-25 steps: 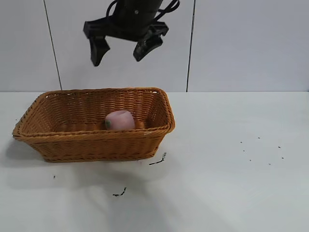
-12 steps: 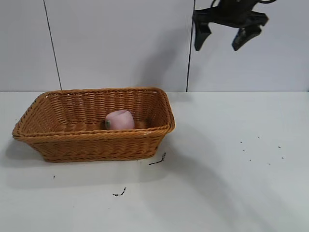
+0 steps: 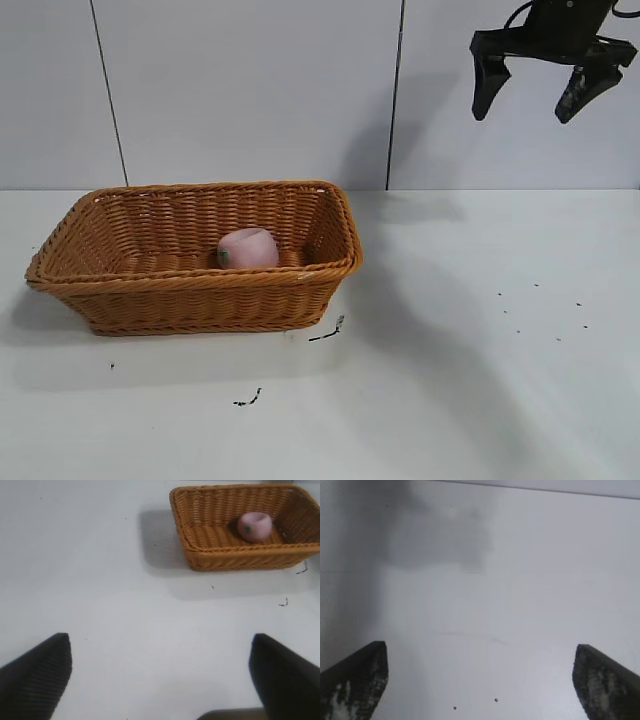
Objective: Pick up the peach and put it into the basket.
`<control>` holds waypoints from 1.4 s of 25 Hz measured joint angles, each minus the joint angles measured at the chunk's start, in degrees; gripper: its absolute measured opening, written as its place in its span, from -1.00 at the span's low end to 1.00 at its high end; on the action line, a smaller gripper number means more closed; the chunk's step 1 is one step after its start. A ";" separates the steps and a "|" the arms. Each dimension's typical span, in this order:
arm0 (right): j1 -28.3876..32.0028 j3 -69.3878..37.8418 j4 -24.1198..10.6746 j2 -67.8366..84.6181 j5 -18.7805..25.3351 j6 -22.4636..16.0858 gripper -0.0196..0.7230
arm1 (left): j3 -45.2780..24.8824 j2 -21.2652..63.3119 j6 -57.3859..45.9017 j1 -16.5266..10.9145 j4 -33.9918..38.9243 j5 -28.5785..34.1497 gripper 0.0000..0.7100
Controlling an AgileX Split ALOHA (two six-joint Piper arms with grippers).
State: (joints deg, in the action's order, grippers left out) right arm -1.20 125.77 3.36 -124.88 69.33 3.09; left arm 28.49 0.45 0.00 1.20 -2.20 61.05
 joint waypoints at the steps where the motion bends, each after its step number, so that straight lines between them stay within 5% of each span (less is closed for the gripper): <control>1: 0.00 -1.53 0.00 1.45 0.07 -0.06 0.92 | 0.00 0.00 0.00 0.00 0.00 0.00 0.95; 23: 0.00 -71.60 0.17 72.81 -0.07 -0.14 0.92 | 0.00 0.00 0.00 0.00 0.00 0.00 0.95; 31: 0.00 -92.55 0.11 100.28 -9.52 -0.14 0.92 | 0.00 0.00 0.00 0.00 0.00 0.00 0.95; 35: 0.00 -97.03 -0.21 108.77 -9.92 -0.14 0.92 | 0.00 0.00 0.00 0.00 0.00 0.00 0.95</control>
State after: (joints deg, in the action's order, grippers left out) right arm -1.20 28.74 3.15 -16.11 59.41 2.95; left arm 28.49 0.45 0.00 1.20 -2.20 61.05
